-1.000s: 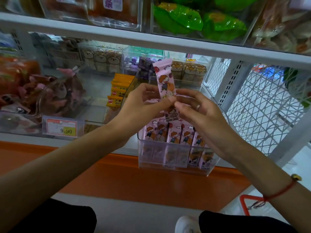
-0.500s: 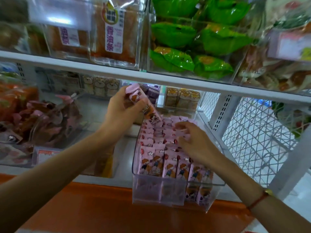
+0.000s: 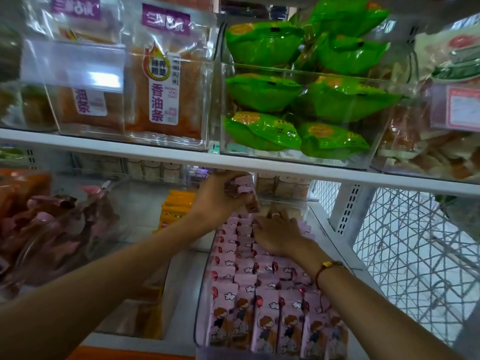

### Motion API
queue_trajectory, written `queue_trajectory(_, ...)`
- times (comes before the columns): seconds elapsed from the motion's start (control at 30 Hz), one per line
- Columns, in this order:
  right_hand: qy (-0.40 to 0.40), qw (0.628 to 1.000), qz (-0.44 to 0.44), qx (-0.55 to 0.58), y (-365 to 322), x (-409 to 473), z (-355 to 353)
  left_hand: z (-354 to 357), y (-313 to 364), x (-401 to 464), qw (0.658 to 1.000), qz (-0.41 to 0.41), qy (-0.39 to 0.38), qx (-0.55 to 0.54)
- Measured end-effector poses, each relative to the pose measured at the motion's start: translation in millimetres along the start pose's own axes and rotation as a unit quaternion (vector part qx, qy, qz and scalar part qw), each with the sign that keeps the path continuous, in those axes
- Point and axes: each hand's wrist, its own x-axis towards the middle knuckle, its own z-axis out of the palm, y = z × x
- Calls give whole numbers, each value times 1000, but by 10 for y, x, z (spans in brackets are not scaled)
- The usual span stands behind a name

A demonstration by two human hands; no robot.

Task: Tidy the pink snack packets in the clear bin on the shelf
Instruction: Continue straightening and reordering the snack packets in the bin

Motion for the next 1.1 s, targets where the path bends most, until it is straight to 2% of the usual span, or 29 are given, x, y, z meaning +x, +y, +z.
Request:
queue_trajectory(0.07, -15, 1000, 3, 5, 9, 13, -3, 35, -66, 62, 1000, 6, -4, -8)
queue_trajectory(0.13, -23, 1000, -1, -2, 15, -15, 2, 73, -118, 120, 998, 4, 6, 62)
queue_trajectory(0.2, -31, 999, -12, 2, 35, -74, 28, 102, -181, 186, 995, 23, -21, 97)
queue_trajectory(0.33, -45, 999, -14, 19, 54, -178, 45, 135, -257, 286, 966, 30, -82, 243)
queue_trajectory(0.47, -49, 998, -17, 23, -1, -266, -23, 256, -284, 358, 944, 13, -106, 312)
queue_trajectory(0.57, -20, 999, -36, 16, -32, -495, -70, 407, -329, 393, 900, 13, -133, 415)
queue_trajectory(0.73, 79, 992, -102, -8, 8, -1121, -123, 523, -328, 303, 819, 36, -246, 518)
queue_trajectory(0.77, 102, 989, -109, -18, 27, -1222, -134, 495, -296, 284, 820, 36, -244, 517)
queue_trajectory(0.87, 170, 980, -98, -19, 122, -1436, -179, 318, -102, 168, 858, 19, -203, 471)
queue_trajectory(0.97, 216, 975, -58, 4, 280, -1611, -222, 26, 92, -222, 893, 12, -83, 441)
queue_trajectory(1.03, 231, 972, -27, 34, 388, -1708, -225, -167, 218, -624, 887, 9, -37, 461)
queue_trajectory(1.1, 209, 976, 3, 66, 462, -1765, -196, -285, 343, -961, 879, -43, -51, 472)
